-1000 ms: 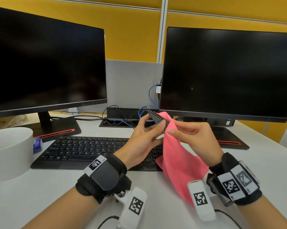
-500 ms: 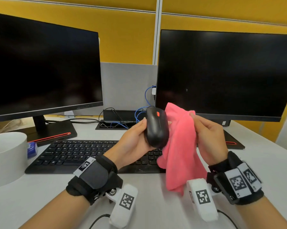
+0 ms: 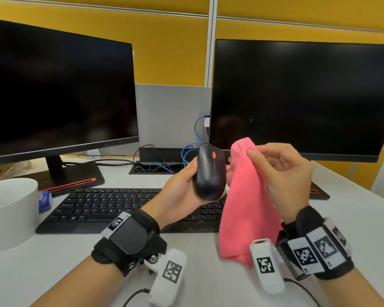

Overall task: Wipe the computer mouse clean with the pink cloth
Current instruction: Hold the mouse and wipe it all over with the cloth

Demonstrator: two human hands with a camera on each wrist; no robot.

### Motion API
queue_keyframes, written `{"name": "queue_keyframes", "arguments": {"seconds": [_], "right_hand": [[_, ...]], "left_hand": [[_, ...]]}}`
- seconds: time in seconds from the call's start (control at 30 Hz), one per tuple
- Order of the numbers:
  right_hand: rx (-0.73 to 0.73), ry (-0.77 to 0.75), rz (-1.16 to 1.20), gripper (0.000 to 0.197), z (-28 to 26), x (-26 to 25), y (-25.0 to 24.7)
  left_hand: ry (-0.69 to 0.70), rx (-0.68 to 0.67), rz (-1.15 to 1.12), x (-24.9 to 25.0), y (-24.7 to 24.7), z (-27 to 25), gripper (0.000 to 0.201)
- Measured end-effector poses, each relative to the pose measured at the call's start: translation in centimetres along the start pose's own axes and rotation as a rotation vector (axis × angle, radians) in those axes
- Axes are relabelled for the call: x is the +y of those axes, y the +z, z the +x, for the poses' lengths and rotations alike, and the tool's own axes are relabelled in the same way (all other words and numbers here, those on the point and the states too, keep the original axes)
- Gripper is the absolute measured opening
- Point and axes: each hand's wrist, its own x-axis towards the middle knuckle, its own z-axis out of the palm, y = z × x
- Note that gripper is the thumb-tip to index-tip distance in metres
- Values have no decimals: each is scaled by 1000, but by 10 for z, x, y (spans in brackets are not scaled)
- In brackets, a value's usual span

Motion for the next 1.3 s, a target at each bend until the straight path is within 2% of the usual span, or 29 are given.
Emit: {"name": "queue_keyframes", "arguments": {"seconds": [0.23, 0.37, 0.47, 0.53, 0.67, 0.77, 0.9, 0.97, 1.07, 1.17, 1.3], "right_hand": [[-221, 189, 67, 28, -4, 3, 8], [-138, 179, 62, 14, -5, 5, 7], [-43, 135, -15, 8, -3, 6, 4], [-33, 153, -72, 6, -1, 10, 2], [-47, 206, -218, 19, 3, 25, -2], [-192, 292, -302, 22, 9, 31, -8], [-566, 548, -244, 40, 8, 22, -9], [-728, 548, -253, 50, 4, 19, -4], [-912, 540, -196, 43, -2, 14, 0], [-939, 585, -159, 28, 2, 18, -6], [-823, 633, -160, 20, 12, 20, -17]], "left_hand": [[-7, 58, 28, -3, 1, 2, 48], [-33, 56, 55, -4, -1, 4, 49], [-64, 61, 53, -6, -1, 4, 48], [-87, 62, 39, -8, -1, 5, 47], [-76, 128, 29, -10, -4, 8, 47], [-64, 173, 1, -9, -7, 9, 46], [-85, 175, -8, -10, -9, 9, 45], [-88, 157, 25, -11, -9, 8, 45], [-84, 100, 138, -15, -5, 4, 42], [-15, 147, 132, -13, -5, 6, 40], [97, 254, -67, -1, -12, 9, 41]]}}
